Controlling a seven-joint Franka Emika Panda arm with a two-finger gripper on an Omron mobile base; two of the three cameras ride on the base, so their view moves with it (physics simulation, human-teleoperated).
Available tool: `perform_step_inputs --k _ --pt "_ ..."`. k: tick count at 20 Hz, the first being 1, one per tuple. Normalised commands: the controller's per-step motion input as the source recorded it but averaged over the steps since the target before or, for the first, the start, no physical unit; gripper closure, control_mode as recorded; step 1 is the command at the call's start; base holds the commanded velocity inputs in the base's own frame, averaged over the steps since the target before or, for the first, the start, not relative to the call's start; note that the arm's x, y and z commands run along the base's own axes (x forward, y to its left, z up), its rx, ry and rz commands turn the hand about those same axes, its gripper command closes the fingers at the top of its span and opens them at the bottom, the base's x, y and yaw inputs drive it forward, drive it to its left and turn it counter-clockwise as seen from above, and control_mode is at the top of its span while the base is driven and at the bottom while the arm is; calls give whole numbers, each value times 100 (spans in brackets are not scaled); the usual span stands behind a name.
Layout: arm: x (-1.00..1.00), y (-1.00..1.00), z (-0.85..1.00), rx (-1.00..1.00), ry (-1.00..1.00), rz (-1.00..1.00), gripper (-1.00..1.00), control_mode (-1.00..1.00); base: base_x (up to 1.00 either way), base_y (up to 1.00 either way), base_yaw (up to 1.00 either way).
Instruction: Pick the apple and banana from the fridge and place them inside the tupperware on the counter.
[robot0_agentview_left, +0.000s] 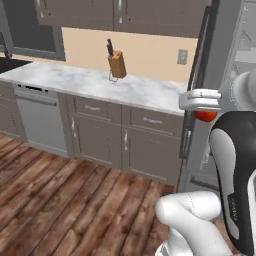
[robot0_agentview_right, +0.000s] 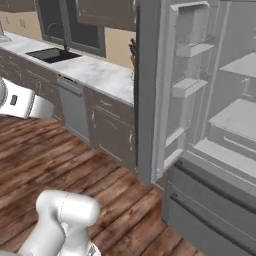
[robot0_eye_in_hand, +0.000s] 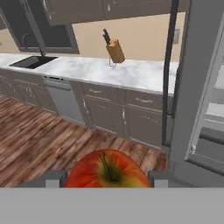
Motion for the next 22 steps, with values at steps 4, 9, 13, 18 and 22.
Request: perform_step_inputs --k 4,9,13,18,22 --pt "0 0 0 0 0 0 100 100 87 18 48" --pt "0 0 0 0 0 0 100 100 100 9 29" --pt "0 0 0 0 0 0 100 100 100 38 24" --pt "0 0 0 0 0 0 100 100 91 75 3" --pt "0 0 0 0 0 0 100 100 100 84 0"
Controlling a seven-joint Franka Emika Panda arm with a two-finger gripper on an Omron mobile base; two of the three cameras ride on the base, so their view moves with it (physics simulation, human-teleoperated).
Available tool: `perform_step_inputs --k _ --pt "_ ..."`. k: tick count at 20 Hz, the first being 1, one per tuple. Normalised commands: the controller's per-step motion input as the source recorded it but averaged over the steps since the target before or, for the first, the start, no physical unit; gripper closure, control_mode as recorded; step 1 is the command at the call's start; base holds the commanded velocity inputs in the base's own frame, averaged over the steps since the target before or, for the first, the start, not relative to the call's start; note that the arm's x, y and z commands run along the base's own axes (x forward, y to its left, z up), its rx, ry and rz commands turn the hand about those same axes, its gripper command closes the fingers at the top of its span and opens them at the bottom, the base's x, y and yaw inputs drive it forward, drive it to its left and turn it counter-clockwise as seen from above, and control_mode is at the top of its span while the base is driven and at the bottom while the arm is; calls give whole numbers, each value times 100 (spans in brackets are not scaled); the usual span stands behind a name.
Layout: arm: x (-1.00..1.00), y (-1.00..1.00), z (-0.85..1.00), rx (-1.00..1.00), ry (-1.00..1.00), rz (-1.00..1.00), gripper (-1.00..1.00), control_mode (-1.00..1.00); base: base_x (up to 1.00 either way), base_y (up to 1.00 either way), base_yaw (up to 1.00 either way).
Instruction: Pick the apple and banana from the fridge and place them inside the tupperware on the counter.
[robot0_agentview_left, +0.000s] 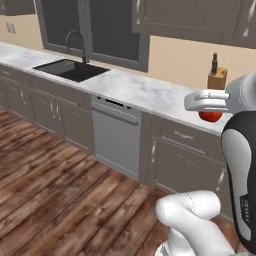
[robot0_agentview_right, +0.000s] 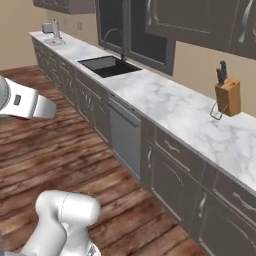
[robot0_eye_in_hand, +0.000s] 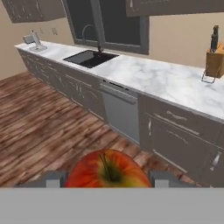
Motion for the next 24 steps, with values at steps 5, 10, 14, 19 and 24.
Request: perform_step_inputs --k 5,10,14,19,24 --pt "0 0 0 0 0 0 100 100 100 96 0" --pt "0 0 0 0 0 0 100 100 100 100 -13" --pt "0 0 0 0 0 0 100 100 100 100 -31" --pt "0 0 0 0 0 0 100 100 100 98 -70" --pt "0 0 0 0 0 0 100 100 85 94 -99"
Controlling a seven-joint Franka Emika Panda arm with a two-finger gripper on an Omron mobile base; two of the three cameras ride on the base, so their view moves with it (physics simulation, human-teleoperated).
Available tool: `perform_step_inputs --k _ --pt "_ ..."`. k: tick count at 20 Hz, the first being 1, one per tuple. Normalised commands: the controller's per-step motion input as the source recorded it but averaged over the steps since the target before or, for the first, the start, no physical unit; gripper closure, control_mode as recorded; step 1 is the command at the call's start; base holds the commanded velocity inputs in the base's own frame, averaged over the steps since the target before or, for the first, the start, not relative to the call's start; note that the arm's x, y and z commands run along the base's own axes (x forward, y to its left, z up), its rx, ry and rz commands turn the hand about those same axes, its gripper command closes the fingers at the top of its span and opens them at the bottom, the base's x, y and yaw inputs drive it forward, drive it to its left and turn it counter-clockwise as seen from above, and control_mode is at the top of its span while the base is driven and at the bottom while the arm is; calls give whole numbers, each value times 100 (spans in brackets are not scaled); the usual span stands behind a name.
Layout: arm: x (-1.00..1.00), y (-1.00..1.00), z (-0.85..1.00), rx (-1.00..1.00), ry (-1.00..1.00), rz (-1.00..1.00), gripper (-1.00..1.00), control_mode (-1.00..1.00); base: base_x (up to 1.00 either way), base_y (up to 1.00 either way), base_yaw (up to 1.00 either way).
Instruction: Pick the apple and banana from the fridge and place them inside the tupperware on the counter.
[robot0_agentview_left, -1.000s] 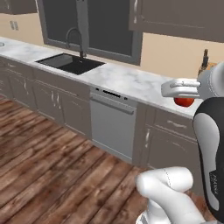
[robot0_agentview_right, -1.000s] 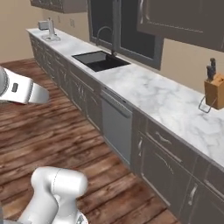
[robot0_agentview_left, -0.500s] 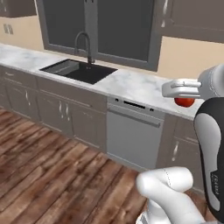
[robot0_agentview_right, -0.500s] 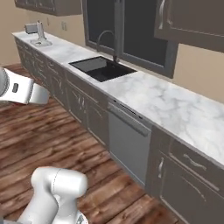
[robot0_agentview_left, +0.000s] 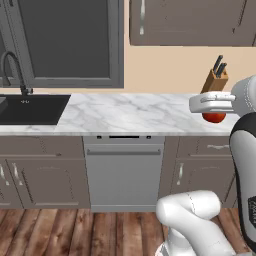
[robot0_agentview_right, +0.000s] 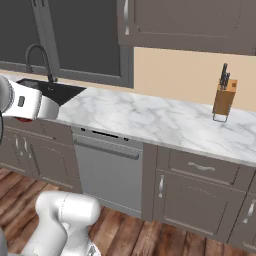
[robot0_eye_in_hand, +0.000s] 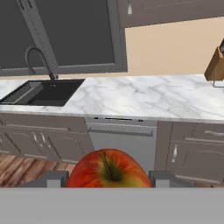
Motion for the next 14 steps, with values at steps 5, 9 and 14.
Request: perform_step_inputs --k 5,9,14 --pt "0 0 0 0 0 0 100 100 19 100 -38" --pt "0 0 0 0 0 0 100 100 6 100 -10" --pt "0 0 0 0 0 0 100 100 1 100 -3"
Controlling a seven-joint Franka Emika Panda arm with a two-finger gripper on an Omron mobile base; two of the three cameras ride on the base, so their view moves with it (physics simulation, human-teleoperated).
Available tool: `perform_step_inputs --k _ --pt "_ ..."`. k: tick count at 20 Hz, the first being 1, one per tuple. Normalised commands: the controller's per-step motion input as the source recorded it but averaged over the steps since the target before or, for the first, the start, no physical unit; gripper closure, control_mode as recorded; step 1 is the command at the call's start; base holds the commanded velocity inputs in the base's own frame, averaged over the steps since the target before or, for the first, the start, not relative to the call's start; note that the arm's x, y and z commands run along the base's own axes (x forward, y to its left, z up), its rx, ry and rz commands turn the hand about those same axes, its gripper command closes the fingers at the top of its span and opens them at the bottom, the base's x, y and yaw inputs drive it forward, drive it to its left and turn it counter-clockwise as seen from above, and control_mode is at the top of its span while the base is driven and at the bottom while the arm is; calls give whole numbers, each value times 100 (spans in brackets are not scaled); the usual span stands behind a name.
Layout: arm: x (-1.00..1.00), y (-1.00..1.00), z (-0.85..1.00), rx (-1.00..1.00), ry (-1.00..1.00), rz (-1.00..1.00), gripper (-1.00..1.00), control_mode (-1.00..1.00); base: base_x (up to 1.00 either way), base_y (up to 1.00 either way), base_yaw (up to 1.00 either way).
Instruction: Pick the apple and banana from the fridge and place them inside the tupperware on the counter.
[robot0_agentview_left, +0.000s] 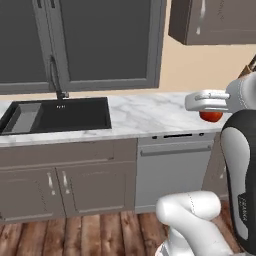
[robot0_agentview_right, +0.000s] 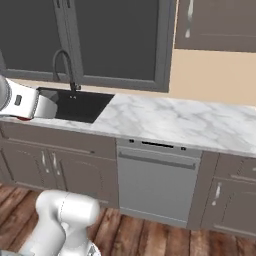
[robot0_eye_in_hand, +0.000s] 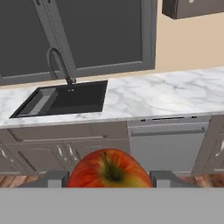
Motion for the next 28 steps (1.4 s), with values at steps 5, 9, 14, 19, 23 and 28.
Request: perform_step_inputs --k 5,9,14,19,23,28 --pt "0 0 0 0 0 0 100 100 0 100 -2" --pt "0 0 0 0 0 0 100 100 1 100 -2" --pt "0 0 0 0 0 0 100 100 6 100 -6" --pt "0 0 0 0 0 0 100 100 5 100 -8" --pt "0 0 0 0 0 0 100 100 2 100 -8" --pt "0 0 0 0 0 0 100 100 0 100 -8"
